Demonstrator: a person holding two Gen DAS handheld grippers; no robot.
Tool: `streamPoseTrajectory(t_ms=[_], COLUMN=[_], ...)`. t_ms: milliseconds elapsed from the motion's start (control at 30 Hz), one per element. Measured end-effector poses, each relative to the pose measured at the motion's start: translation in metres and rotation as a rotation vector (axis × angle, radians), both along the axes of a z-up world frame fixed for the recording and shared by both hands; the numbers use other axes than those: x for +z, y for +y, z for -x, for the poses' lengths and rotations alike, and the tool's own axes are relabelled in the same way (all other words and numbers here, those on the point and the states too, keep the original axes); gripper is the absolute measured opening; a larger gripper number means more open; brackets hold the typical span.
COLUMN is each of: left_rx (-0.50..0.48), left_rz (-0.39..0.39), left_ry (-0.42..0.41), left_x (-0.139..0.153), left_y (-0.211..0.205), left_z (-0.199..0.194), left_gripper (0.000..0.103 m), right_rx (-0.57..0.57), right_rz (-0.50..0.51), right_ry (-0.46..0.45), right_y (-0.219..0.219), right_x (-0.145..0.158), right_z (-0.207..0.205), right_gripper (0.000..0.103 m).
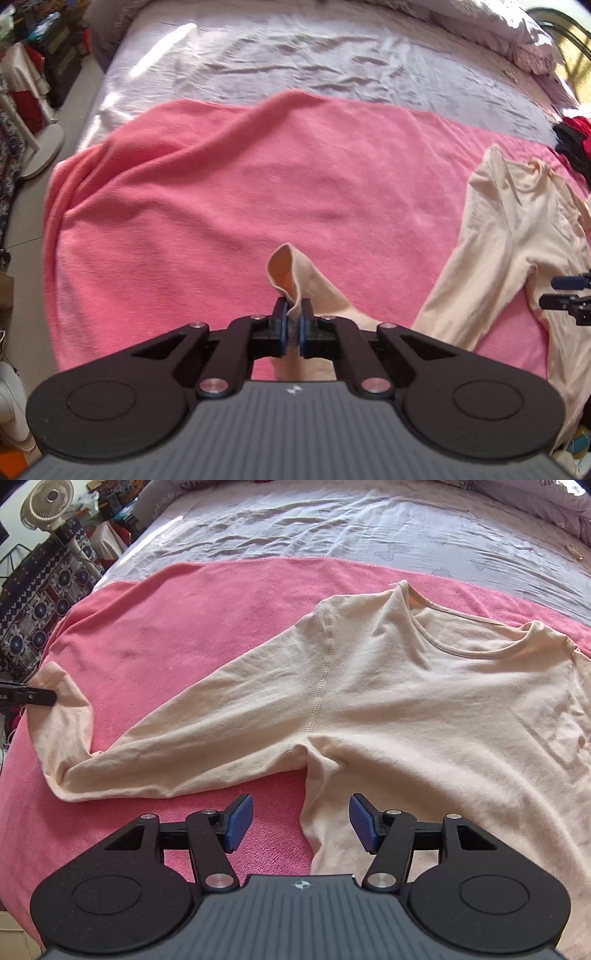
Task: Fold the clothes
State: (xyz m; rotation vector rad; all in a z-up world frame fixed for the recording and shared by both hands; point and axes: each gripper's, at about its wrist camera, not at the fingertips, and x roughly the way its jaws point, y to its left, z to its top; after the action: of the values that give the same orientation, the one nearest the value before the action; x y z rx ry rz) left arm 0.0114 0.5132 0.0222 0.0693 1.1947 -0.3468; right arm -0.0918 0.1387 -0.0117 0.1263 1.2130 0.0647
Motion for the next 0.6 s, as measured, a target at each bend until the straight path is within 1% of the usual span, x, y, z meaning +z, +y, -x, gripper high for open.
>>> streamPoseTrajectory(t_ms=[67, 133, 200, 267, 333, 367, 433, 467, 500, 533, 600], left_rx=[0.059, 0.106, 0.121, 0.134, 0.142, 0.145, 0.159, 0.165, 0.169, 0.17, 0.165], left_rz=[-0.004, -0.017, -0.049, -0.08, -0.096, -0.1, -0.098, -0.093, -0.091, -0.091, -0.093], left_ry=[-0.024, -0.008, 0.054, 0.139, 0.192, 0.204, 0.201, 0.198, 0.196, 0.195, 0.193], left_x=[0.011, 0.014, 0.001, -0.02, -0.038, -0.044, -0.049, -0.05, -0.05, -0.05, -0.05], left_y=[0.017, 0.031, 0.038, 0.043, 0.044, 0.044, 0.043, 0.043, 0.043, 0.043, 0.043], left_z=[0.001, 0.004, 0.012, 0.025, 0.036, 0.04, 0.043, 0.042, 0.041, 0.04, 0.041], left_gripper=[0.003, 0.003, 0.003, 0.003, 0.003, 0.003, 0.003, 0.003, 0.003, 0.003, 0.003], right_rx=[-0.03, -0.052, -0.073, -0.077, -0.066, -0.047, -0.01, 0.007, 0.011, 0.008, -0.027], right_rz=[0.011, 0.025, 0.04, 0.055, 0.057, 0.057, 0.051, 0.043, 0.021, -0.009, -0.046], right_ry=[-0.005, -0.008, -0.011, -0.023, -0.048, -0.071, -0.113, -0.135, -0.151, -0.16, -0.139], right_y=[-0.005, -0.009, -0.014, -0.019, -0.025, -0.029, -0.038, -0.044, -0.05, -0.058, -0.071], right_x=[0.0, -0.001, -0.001, 0.0, 0.004, 0.006, 0.011, 0.013, 0.013, 0.011, -0.001], right_z=[-0.002, -0.004, -0.006, -0.01, -0.016, -0.022, -0.042, -0.055, -0.069, -0.086, -0.109], right_gripper=[0.058, 0.058, 0.058, 0.058, 0.058, 0.058, 0.057, 0.053, 0.052, 0.051, 0.043])
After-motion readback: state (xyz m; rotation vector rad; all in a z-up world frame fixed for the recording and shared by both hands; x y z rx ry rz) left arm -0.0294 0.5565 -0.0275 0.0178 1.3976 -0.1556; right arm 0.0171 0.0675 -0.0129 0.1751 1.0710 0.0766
